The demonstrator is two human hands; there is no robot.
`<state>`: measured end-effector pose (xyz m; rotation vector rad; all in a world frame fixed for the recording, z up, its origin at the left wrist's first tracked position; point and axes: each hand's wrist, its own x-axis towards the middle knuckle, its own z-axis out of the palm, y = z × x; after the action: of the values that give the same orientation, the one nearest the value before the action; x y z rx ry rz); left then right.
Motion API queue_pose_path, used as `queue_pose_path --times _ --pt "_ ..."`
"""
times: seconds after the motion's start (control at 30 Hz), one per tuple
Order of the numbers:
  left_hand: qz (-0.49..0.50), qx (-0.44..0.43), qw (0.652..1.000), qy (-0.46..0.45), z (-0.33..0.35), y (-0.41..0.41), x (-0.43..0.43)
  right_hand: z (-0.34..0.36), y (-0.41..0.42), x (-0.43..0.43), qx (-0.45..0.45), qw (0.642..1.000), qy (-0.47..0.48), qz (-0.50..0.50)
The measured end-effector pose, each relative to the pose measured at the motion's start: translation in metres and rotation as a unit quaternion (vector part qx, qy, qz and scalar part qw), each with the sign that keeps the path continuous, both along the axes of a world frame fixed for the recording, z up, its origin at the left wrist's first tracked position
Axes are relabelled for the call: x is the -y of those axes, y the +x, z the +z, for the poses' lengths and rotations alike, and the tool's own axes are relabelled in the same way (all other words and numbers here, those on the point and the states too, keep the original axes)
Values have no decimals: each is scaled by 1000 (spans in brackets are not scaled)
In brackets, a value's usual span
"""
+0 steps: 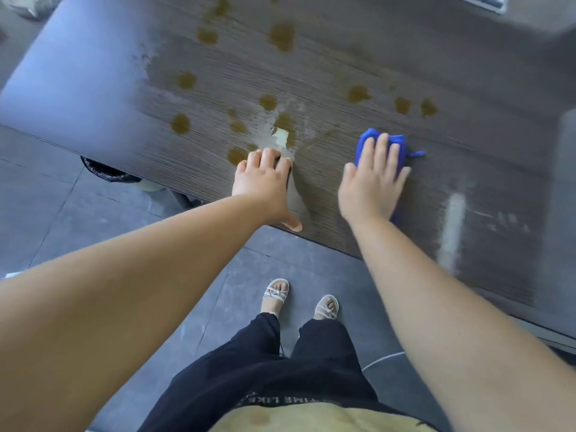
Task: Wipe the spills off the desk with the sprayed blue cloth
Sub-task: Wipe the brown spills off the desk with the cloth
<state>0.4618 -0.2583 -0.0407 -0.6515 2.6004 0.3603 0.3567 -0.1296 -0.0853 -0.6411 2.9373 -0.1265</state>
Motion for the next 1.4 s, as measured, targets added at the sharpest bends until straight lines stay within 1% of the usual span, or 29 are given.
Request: queue_pose_path --times 0.03,0.07,0.17,0.23,0.3,0.33,0.4,0.47,0.5,0.53,0.57,0.63,0.7,0.73,0.77,0.8,0.83,0.87,0.9,0.97,1.0,1.03,1.07,1.13,1.2,1.27,1.3,1.33,1.4 --pt "2 2 1000 -3 0 1 0 -1 15 10 4 999 -3 35" --pt "2 -1 1000 -7 1 0 -1 -3 30 13 5 995 -7 101" --pt "-3 -4 1000 -14 2 -1 -2 -4 54 -13 10 955 -8 296" --pt "-8 8 1000 -17 3 0 -2 -4 34 -43 18 938 2 346" --pt "-9 21 1000 -12 4 0 -1 -5 -3 -69 1 954 13 298" --pt "-12 28 999 -13 6 -1 -2 -2 -23 -77 -1 972 16 233" --pt "-24 56 998 -25 10 -9 -5 2 -51 -74 21 998 39 51" --pt "-40 94 994 -40 16 -16 -9 3 -51 -51 20 996 35 -85" --pt "-50 111 991 -50 18 -20 -10 5 -43 -37 19 993 21 -112" --pt "-62 125 988 -65 20 -23 -11 4 -31 -24 19 994 7 -103" --pt "-77 134 985 -81 22 -26 -11 2 -16 -16 17 998 0 -57" --pt "-105 136 979 -112 24 -31 -9 0 16 -18 16 992 -9 123" --pt "-131 126 974 -136 27 -39 -7 0 26 -41 9 946 15 324" --pt "-143 116 973 -139 30 -44 -8 0 15 -57 11 925 34 378" --pt "-150 101 974 -134 32 -49 -8 -1 1 -72 7 920 44 388" --pt "-152 82 978 -121 33 -54 -9 -1 -17 -85 8 935 49 350" --pt "-150 59 982 -101 33 -59 -10 1 -35 -94 11 961 42 274" --pt "-146 42 985 -82 33 -63 -10 2 -51 -98 22 985 38 166" --pt "-141 30 987 -66 31 -65 -11 3 -64 -96 27 998 39 49" --pt "-124 21 991 -49 25 -69 -11 4 -79 -69 32 992 28 -122" --pt "-113 20 993 -40 22 -71 -12 4 -78 -51 36 986 17 -160" --pt "-100 17 994 -32 20 -71 -12 5 -73 -35 39 987 12 -155" --pt "-87 10 996 -24 18 -72 -13 3 -66 -23 38 993 13 -107" --pt "-72 -10 997 -10 14 -76 -14 0 -45 -15 35 997 14 67" --pt "-72 -24 997 -12 12 -82 -15 1 -33 -36 29 969 17 243" --pt "-71 -20 997 -14 12 -90 -16 1 -51 -68 22 938 30 344" --pt "-70 -16 997 -13 12 -93 -16 0 -66 -84 11 937 32 349" --pt "-70 -12 997 -11 13 -96 -15 0 -82 -96 5 949 33 315" --pt "-66 -11 998 -4 11 -104 -16 3 -112 -108 14 987 29 156"
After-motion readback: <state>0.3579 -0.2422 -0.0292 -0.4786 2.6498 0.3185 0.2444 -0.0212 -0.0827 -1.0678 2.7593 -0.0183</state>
